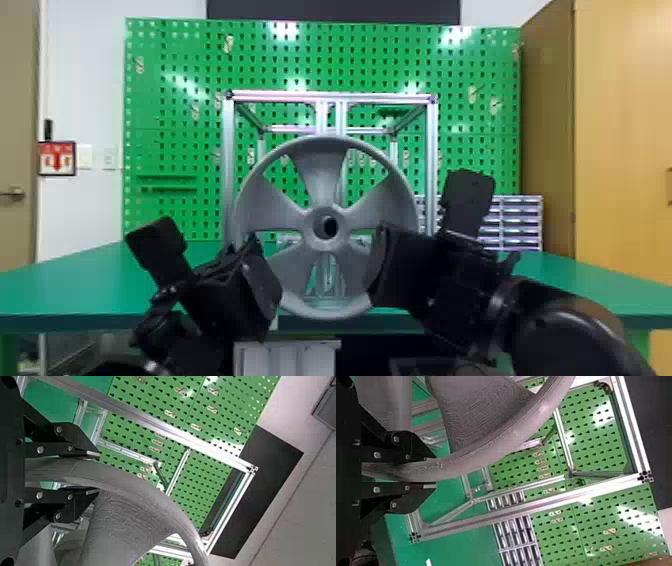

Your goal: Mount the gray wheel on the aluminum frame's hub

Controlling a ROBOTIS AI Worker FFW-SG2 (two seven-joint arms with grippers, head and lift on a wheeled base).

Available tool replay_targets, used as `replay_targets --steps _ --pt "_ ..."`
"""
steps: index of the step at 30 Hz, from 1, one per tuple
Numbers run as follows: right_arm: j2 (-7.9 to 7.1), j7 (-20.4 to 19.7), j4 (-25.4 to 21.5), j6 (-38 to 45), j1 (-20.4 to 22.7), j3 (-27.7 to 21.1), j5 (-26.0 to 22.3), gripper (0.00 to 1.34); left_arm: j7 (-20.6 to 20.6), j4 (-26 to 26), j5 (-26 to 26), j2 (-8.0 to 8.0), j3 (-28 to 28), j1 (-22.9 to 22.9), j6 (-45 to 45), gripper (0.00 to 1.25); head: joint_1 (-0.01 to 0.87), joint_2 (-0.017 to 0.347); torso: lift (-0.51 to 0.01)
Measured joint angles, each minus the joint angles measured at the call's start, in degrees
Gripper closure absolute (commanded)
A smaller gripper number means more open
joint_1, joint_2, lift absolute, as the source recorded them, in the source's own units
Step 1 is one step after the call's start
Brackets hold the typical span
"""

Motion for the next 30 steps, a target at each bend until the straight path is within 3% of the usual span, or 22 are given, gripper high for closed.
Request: replay_targets --steps 30 --pt "-0.80 3.07 6.17 -1.04 -2.46 -1.35 -1.82 1.22 0.02 5.77 -1.25 -1.31 -1.49 -3.17 -2.20 0.88 -0.005 0.006 -0.499"
